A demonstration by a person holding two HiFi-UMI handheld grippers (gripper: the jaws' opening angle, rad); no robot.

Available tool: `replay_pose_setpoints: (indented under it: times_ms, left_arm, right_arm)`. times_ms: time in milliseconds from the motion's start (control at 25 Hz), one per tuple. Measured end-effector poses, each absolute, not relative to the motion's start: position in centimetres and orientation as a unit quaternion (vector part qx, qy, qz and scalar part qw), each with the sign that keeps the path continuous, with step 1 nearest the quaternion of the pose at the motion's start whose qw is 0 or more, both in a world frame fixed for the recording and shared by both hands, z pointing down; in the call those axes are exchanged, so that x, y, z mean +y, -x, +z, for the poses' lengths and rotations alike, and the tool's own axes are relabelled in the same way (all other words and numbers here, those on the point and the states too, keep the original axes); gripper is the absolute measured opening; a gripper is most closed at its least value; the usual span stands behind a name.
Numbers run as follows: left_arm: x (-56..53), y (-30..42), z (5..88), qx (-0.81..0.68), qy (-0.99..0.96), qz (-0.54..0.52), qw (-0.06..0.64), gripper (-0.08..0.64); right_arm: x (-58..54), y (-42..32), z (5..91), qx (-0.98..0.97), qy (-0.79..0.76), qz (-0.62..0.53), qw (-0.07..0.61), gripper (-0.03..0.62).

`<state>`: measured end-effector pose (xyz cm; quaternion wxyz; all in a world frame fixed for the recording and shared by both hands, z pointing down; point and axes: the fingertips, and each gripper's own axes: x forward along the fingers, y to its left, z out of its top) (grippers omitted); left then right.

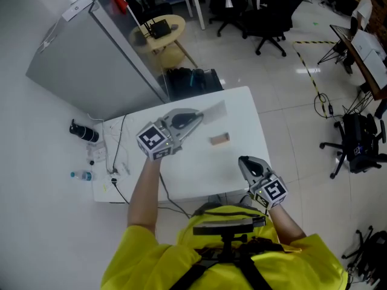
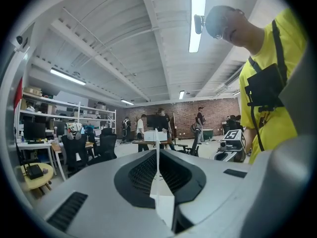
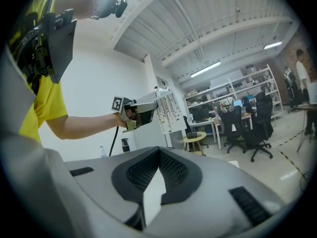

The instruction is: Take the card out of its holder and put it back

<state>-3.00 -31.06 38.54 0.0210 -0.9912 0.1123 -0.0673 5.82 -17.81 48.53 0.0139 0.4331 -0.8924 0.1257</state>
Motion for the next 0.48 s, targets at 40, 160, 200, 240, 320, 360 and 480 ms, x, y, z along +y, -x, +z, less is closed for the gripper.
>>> replay_pose_setpoints:
  times_ms: [40, 160, 200, 240, 320, 360, 480]
  left_arm:
    - [-31.2, 2.9, 39.0, 0.112, 0.991, -0.069, 0.018, 0.017]
    - [-31.9, 2.5, 40.6, 0.109, 0.991, -0.073, 0.008, 0.017]
    - [-32.1, 2.5, 41.4, 0.107, 0.992, -0.074, 0.001, 0.017]
    - [-32.3, 2.7, 42.4, 0.105, 0.991, -0.077, -0.006, 0.017]
    - [-32.5, 2.7, 44.7, 0.1, 0.991, -0.086, -0.02, 0.017]
    - [-32.6, 2.6, 45.8, 0.098, 0.991, -0.088, -0.027, 0.017]
    - [-33.3, 2.1, 49.5, 0.086, 0.991, -0.094, -0.049, 0.017]
  right_arm:
    - [-17.9, -6.0, 48.6, -0.892, -0.434, 0.127, 0.014, 0.006]
    - [-18.2, -6.2, 49.2, -0.891, -0.434, 0.134, 0.016, 0.006]
    - [-18.4, -6.1, 49.6, -0.89, -0.434, 0.137, 0.018, 0.006]
    - [-18.4, -5.9, 50.0, -0.889, -0.434, 0.142, 0.02, 0.006]
    - [-18.3, -5.8, 51.1, -0.887, -0.435, 0.153, 0.024, 0.006]
    - [-18.4, -5.9, 51.6, -0.886, -0.435, 0.159, 0.026, 0.006]
    - [-19.0, -6.2, 53.3, -0.881, -0.438, 0.175, 0.03, 0.006]
